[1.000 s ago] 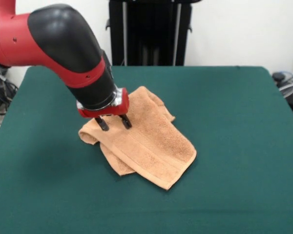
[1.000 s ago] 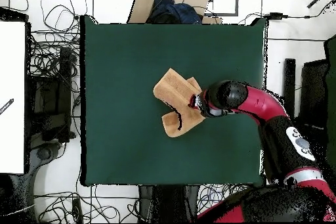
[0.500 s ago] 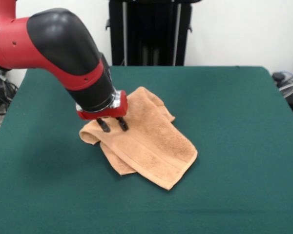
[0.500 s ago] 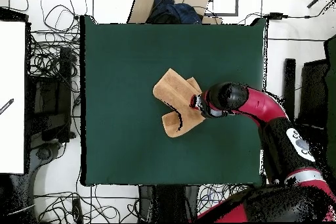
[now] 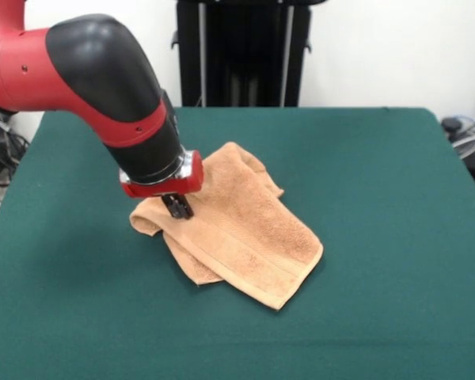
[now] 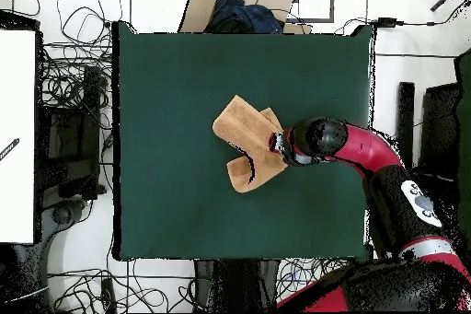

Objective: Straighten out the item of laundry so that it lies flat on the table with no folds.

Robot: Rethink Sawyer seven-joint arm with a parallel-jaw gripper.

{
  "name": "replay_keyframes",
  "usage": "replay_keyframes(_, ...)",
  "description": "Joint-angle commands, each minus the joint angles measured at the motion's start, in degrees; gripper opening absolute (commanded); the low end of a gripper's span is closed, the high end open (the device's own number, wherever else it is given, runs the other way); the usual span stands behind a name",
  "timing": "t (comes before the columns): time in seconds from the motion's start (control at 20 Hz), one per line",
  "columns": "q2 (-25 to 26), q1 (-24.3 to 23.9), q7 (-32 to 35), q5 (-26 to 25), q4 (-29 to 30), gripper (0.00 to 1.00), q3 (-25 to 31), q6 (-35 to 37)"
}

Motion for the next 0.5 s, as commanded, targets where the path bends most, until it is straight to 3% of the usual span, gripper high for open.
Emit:
replay_keyframes(0.05,-0.11,0.54,-6.09,-5.39,1.6,0.0,2.52,-7.61)
replay_keyframes(0.3,-0.79,1.72,-5.4,-5.81,1.31,0.0,1.86,-6.83)
replay_keyframes(0.35,-0.4,1.32,-6.0,-5.56,1.41,1.0,2.3,-6.72)
replay_keyframes(0.5,-0.31,1.01,-6.08,-5.52,1.64,1.0,2.58,-7.37)
